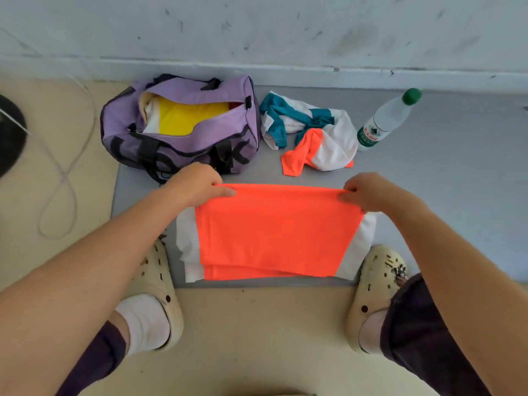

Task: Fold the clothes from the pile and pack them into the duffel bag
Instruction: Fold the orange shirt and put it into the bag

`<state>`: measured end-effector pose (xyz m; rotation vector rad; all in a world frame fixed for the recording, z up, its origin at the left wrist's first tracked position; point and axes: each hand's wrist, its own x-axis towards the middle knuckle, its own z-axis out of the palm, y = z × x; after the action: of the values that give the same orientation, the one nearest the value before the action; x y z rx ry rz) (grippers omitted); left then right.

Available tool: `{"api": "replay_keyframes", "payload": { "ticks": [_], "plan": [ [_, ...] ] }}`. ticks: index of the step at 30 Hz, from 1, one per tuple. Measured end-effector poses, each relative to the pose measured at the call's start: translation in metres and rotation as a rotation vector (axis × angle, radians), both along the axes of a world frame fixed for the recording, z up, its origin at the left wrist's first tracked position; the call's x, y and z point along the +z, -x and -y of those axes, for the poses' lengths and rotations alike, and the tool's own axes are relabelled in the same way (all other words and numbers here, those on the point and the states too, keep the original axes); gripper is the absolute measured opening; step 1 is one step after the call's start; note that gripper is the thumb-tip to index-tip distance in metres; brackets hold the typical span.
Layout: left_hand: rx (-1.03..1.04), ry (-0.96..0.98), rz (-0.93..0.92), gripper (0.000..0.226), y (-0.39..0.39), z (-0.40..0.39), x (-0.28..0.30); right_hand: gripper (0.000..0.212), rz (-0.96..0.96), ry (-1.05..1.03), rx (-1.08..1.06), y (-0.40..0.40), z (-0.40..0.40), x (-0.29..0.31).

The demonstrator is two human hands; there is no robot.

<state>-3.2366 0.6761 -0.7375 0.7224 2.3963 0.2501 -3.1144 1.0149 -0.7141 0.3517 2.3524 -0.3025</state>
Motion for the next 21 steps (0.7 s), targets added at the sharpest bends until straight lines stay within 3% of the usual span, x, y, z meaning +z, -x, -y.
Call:
{"api": "replay_keyframes", "payload": {
  "ticks": [4, 7, 11, 13, 16, 21],
  "plan": [
    [0.118, -0.289, -0.387, 0.057, 0.022, -0.016, 0.074, 0.034, -0.574, -0.007, -0.250, 0.014, -0.020, 0.075],
    [0.149, -0.440, -0.618, 0.050, 0.030, -0.037, 0.126, 0.035, -0.932, -0.086, -0.203, 0.013, -0.031, 0.128],
    [0.160, -0.563, -0.812, 0.051, 0.021, -0.060, 0.171, 0.040, -1.141, -0.168, -0.216, -0.007, -0.042, 0.168],
    [0.193, -0.531, -0.824, 0.053, 0.010, -0.067, 0.171, 0.040, -1.149, -0.176, -0.225, -0.022, -0.042, 0.165],
    [0.231, -0.415, -0.681, 0.052, -0.017, -0.072, 0.135, 0.042, -1.045, -0.143, -0.252, -0.047, -0.037, 0.129],
    [0.156, -0.055, -0.279, 0.047, -0.072, -0.063, 0.027, 0.034, -0.536, -0.095, -0.206, -0.079, -0.019, 0.023]
  ]
}}
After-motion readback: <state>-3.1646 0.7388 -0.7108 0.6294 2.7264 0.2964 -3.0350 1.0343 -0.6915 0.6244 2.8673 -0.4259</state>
